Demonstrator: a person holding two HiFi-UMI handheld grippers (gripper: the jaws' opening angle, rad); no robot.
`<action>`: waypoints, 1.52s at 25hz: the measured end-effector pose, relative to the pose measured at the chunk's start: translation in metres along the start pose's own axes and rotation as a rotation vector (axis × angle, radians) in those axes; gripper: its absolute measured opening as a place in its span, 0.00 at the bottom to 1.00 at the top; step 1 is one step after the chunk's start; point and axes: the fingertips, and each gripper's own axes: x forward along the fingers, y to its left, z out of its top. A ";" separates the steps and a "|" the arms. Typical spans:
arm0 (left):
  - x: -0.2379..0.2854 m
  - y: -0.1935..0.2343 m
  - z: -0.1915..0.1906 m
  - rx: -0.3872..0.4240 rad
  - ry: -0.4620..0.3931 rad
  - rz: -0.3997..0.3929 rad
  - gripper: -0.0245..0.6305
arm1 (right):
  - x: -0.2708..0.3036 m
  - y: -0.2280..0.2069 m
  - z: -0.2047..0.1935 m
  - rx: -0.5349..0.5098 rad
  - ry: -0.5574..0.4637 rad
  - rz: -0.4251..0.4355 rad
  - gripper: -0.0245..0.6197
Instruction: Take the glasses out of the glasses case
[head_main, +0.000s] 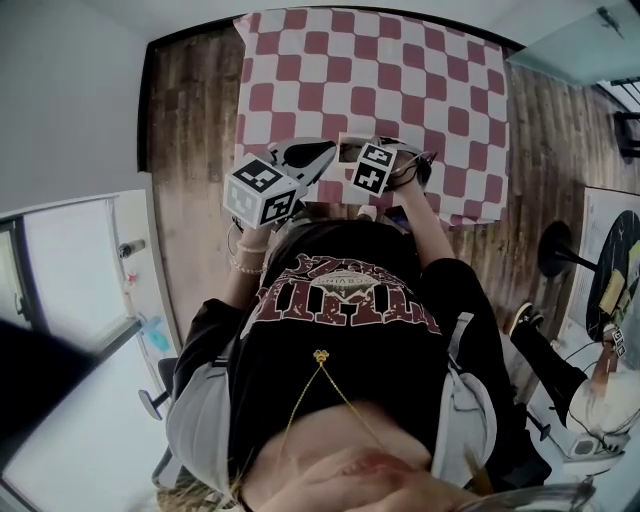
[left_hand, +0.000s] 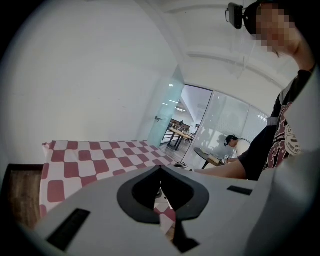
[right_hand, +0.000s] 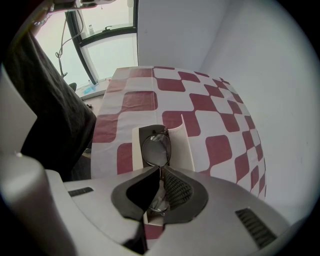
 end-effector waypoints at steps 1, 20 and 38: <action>0.000 0.000 -0.001 0.000 0.002 -0.002 0.04 | 0.000 0.000 0.000 -0.001 0.000 0.002 0.08; 0.002 -0.004 0.001 0.017 0.039 -0.024 0.04 | -0.004 -0.001 0.001 0.022 -0.060 -0.037 0.08; 0.006 0.001 -0.011 -0.012 0.052 -0.025 0.04 | -0.018 -0.009 -0.006 0.105 -0.133 -0.100 0.08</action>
